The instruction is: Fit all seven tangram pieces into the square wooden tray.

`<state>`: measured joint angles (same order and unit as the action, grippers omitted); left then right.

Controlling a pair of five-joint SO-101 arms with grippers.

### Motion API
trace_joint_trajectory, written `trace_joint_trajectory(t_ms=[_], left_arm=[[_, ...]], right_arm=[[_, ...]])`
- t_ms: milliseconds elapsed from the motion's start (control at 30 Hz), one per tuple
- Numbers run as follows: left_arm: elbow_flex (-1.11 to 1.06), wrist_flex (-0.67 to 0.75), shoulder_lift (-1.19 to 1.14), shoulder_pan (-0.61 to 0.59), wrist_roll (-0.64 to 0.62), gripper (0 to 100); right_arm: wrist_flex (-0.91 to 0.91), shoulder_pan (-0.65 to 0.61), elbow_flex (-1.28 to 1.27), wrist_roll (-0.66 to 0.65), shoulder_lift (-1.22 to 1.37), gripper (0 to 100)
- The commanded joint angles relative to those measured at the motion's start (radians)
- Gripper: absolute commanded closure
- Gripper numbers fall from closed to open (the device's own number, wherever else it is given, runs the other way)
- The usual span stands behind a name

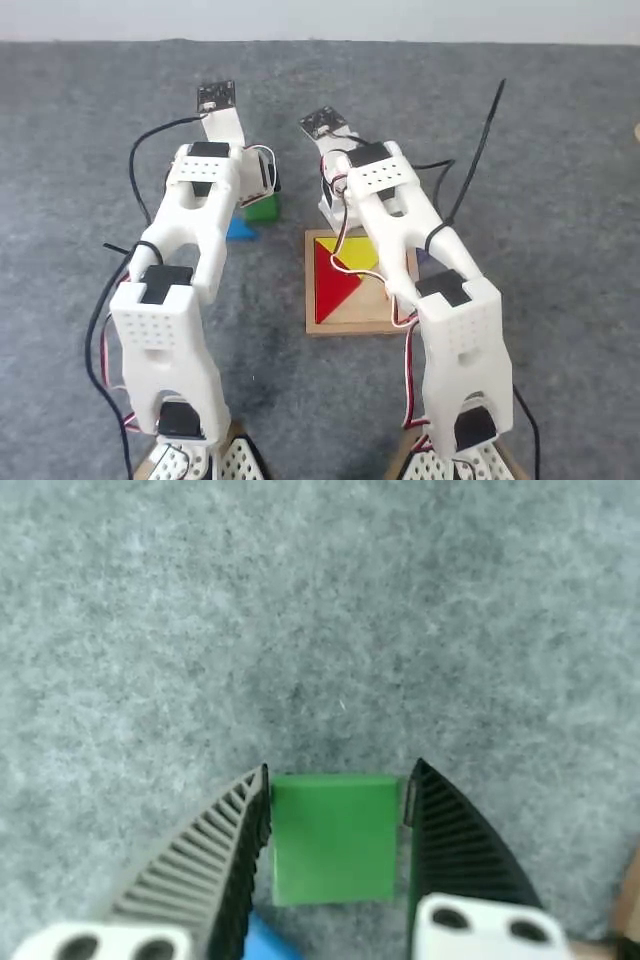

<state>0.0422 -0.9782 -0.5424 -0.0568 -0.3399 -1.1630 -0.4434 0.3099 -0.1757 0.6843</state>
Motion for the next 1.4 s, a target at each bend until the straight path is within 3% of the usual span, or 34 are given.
trace_joint_trajectory(t_ms=[0, 333, 500, 967, 1233, 1367], left_arm=[[0.004, 0.020, 0.031, 0.003, 0.014, 78], [0.004, 0.020, 0.031, 0.003, 0.014, 78], [0.004, 0.020, 0.031, 0.003, 0.014, 78], [0.004, 0.020, 0.031, 0.003, 0.014, 78], [0.004, 0.020, 0.031, 0.005, 0.014, 78], [0.004, 0.020, 0.031, 0.005, 0.014, 78]], right_arm=[[0.042, 0.013, 0.009, 0.003, -0.004, 83.6], [0.062, 0.012, 0.011, 0.003, -0.004, 83.8], [0.053, 0.012, 0.064, 0.005, -0.013, 91.0], [-0.044, 0.013, 0.140, 0.037, -0.042, 90.2], [-0.001, -0.013, 0.138, 0.152, -0.054, 68.4], [0.068, -0.024, 0.133, 0.157, -0.047, 65.4]])
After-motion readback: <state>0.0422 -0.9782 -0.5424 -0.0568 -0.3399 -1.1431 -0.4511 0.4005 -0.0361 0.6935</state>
